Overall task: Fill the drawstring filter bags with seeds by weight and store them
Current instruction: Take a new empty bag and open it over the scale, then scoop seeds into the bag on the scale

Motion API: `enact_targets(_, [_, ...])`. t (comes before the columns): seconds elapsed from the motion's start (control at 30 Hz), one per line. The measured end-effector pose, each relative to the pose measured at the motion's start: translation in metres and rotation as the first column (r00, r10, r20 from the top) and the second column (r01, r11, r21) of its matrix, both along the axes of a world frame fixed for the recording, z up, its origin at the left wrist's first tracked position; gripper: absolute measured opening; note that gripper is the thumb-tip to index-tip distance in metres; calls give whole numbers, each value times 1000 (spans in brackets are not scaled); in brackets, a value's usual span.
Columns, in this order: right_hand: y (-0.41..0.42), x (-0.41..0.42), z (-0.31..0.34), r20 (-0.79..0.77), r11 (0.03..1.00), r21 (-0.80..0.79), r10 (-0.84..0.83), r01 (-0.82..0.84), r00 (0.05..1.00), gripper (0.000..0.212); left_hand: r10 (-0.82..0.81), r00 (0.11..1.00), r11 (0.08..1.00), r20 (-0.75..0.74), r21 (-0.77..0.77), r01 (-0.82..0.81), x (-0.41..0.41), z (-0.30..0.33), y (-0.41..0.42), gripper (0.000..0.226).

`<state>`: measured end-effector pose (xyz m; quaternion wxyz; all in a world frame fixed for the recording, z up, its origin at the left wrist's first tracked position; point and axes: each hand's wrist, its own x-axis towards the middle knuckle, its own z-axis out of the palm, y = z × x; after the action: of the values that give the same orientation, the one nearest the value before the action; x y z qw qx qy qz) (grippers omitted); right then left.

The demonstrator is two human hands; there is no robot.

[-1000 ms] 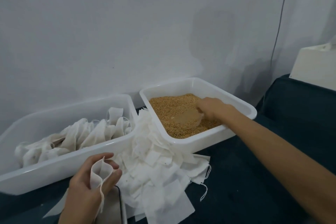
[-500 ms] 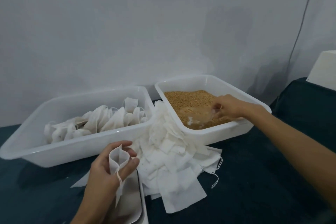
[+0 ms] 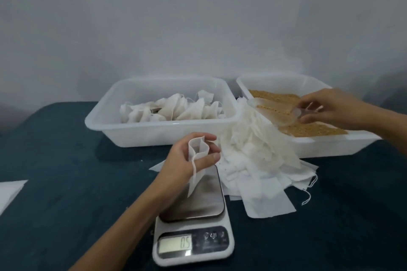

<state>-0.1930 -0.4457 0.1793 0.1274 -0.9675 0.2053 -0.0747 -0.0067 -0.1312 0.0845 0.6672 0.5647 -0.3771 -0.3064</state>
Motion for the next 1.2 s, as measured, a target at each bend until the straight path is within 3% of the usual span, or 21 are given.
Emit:
enact_targets(0.23, [62,20,1,96,982,96,152,-161,984,26,64,998,997,-3,49,-63,-8,-9,5,37])
enact_targets(0.53, [95,32,14,66,954,-137,278,-268,958,30,99,992,991,77,79,-105,-5,-8,7,32])
enact_targets(0.8, [102,37,16,47,939,-216,284,-268,958,31,66,998,996,25,66,-67,-4,-10,9,46])
enact_targets(1.2, [104,41,20,37,906,-340,280,-252,959,37,117,993,990,-14,81,-115,-8,-11,6,47])
